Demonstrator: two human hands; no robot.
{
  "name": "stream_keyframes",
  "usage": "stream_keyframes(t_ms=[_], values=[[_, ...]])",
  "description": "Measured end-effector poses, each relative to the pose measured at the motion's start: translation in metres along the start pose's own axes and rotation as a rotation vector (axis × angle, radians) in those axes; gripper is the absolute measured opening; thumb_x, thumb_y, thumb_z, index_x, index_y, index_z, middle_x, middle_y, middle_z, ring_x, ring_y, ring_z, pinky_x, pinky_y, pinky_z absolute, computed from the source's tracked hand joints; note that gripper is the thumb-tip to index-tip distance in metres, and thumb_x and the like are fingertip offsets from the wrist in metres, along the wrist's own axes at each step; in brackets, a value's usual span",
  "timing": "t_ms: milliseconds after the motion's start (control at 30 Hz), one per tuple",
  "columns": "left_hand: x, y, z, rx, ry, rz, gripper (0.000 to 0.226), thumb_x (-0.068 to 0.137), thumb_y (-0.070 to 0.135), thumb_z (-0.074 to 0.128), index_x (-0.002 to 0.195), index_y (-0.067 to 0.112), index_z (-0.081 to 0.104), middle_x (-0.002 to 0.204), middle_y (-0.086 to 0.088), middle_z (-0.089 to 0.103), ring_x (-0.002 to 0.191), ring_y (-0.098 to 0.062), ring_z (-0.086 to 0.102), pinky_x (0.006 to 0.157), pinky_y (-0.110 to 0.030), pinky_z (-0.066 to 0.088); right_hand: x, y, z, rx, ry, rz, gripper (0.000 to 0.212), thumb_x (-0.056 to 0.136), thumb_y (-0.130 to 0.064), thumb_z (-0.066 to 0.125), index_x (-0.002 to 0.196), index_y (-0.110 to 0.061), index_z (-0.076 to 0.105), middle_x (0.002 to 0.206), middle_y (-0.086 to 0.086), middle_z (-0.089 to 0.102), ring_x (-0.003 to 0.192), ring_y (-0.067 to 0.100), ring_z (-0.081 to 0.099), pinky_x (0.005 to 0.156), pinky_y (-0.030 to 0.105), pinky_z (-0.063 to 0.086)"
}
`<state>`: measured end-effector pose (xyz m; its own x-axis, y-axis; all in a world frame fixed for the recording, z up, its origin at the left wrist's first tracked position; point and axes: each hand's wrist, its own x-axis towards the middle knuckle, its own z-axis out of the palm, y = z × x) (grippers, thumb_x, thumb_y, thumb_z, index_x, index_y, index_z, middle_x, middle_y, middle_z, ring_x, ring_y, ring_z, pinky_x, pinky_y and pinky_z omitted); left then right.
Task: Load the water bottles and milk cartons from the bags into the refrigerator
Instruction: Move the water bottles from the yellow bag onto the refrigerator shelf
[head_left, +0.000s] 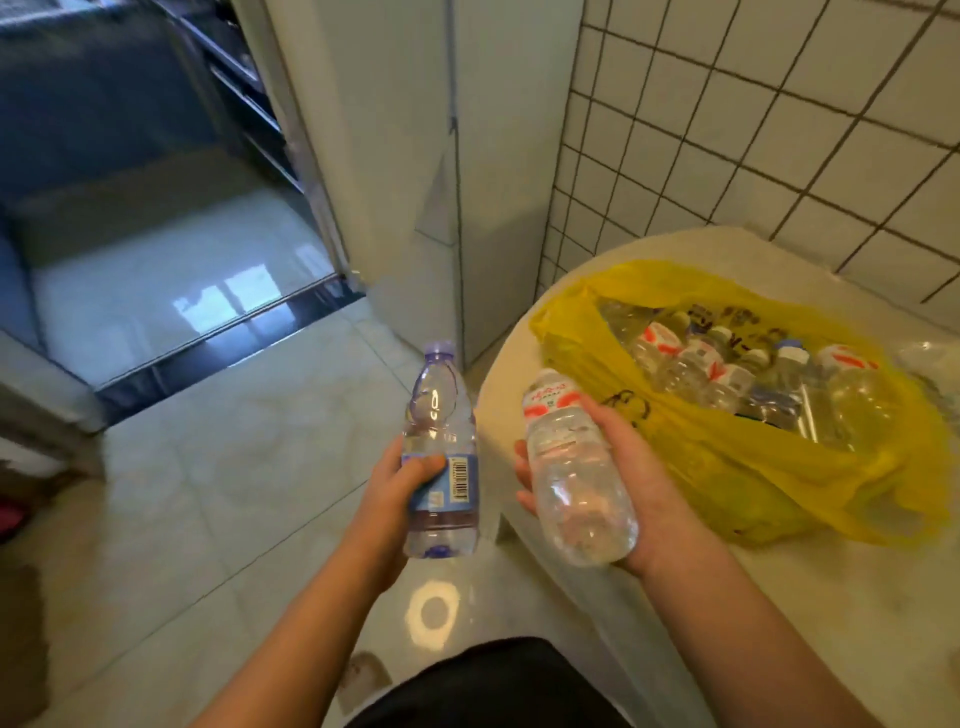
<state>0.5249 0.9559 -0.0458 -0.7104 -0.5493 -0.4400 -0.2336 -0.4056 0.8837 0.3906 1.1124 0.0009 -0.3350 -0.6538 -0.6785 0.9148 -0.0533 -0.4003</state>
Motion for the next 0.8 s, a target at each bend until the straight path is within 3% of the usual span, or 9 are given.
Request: stream_keyframes(t_ms=[100, 200, 333, 467, 600, 700, 800], values=[[0.002, 0.009, -0.072, -0.019, 0.044, 0.030, 0.032, 0.081, 0.028, 0.066, 0.109, 0.017, 0.055, 0.086, -0.010, 0.071, 0.069, -0.020, 0.071, 0.056, -0.028, 0.056, 0.031, 0.045, 0.053, -0.152, -0.044, 0.018, 0.057, 0.079, -0.052, 0.065, 0.114, -0.008, 0.063, 0.084, 0.014, 0.066, 0.072, 0.027, 0.065, 0.071, 0.039, 0.055], [0.003, 0.020, -0.152, -0.016, 0.079, 0.053, 0.044, 0.072, 0.033, 0.070, 0.110, 0.018, 0.055, 0.086, -0.009, 0.071, 0.071, -0.020, 0.071, 0.058, -0.029, 0.056, 0.068, 0.094, 0.108, -0.256, -0.032, -0.065, 0.066, 0.071, -0.045, 0.077, 0.125, -0.013, 0.056, 0.096, 0.016, 0.067, 0.081, 0.030, 0.067, 0.076, 0.042, 0.055], [-0.003, 0.032, -0.241, -0.029, 0.172, 0.080, 0.048, 0.072, 0.032, 0.073, 0.114, 0.019, 0.054, 0.090, -0.008, 0.071, 0.075, -0.020, 0.072, 0.062, -0.029, 0.057, 0.114, 0.143, 0.171, -0.476, 0.004, -0.217, 0.076, 0.066, -0.045, 0.084, 0.130, -0.017, 0.054, 0.104, 0.015, 0.069, 0.088, 0.032, 0.070, 0.070, 0.041, 0.055], [-0.007, 0.040, -0.307, -0.074, 0.259, 0.083, 0.057, 0.072, 0.036, 0.066, 0.124, 0.014, 0.052, 0.094, -0.011, 0.071, 0.078, -0.023, 0.072, 0.064, -0.033, 0.056, 0.145, 0.175, 0.227, -0.704, 0.021, -0.360, 0.064, 0.070, -0.046, 0.072, 0.129, -0.025, 0.055, 0.110, 0.007, 0.070, 0.093, 0.025, 0.071, 0.069, 0.037, 0.057], [0.003, 0.050, -0.350, -0.100, 0.304, 0.071, 0.063, 0.075, 0.035, 0.075, 0.128, 0.012, 0.049, 0.099, -0.014, 0.069, 0.079, -0.022, 0.072, 0.063, -0.029, 0.056, 0.177, 0.192, 0.270, -0.864, -0.047, -0.451, 0.047, 0.080, -0.039, 0.069, 0.124, -0.031, 0.054, 0.109, -0.001, 0.068, 0.090, 0.015, 0.071, 0.069, 0.030, 0.058], [0.021, 0.063, -0.373, -0.131, 0.346, 0.068, 0.058, 0.075, 0.034, 0.066, 0.126, 0.012, 0.050, 0.098, -0.013, 0.070, 0.077, -0.020, 0.072, 0.061, -0.028, 0.056, 0.204, 0.195, 0.298, -0.902, -0.076, -0.453, 0.060, 0.071, -0.047, 0.067, 0.127, -0.028, 0.053, 0.110, 0.000, 0.068, 0.091, 0.016, 0.071, 0.070, 0.030, 0.058], [0.049, 0.079, -0.396, -0.140, 0.381, 0.080, 0.047, 0.083, 0.027, 0.063, 0.127, 0.015, 0.050, 0.101, -0.013, 0.070, 0.081, -0.021, 0.073, 0.064, -0.029, 0.057, 0.243, 0.193, 0.324, -0.907, -0.074, -0.443, 0.058, 0.078, -0.042, 0.068, 0.132, -0.026, 0.051, 0.114, 0.002, 0.067, 0.095, 0.020, 0.070, 0.075, 0.037, 0.059]])
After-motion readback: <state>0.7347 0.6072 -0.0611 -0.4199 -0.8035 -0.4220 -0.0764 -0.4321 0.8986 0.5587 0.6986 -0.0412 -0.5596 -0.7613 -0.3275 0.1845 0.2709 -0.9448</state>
